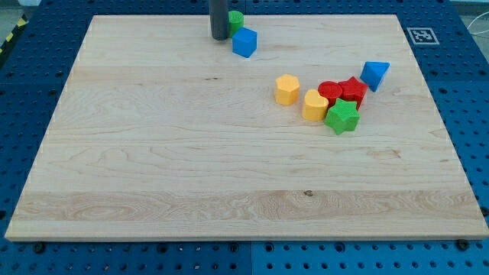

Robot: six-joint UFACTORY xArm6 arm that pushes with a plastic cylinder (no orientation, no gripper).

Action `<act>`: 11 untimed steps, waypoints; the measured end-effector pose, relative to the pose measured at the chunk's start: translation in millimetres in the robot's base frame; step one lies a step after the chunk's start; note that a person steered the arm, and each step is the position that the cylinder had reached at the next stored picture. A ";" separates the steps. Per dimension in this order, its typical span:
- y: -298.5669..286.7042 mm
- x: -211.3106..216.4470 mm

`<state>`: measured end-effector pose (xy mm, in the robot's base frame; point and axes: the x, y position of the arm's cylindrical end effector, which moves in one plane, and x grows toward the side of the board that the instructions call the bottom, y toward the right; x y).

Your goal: Nudge the green circle a bit right

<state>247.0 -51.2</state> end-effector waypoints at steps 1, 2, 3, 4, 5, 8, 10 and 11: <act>-34.5 -6.0; -45.7 -27.8; -29.1 -34.2; -9.9 -34.2; -3.1 -34.2; 14.6 -39.7; 14.5 -51.0; 14.5 -53.5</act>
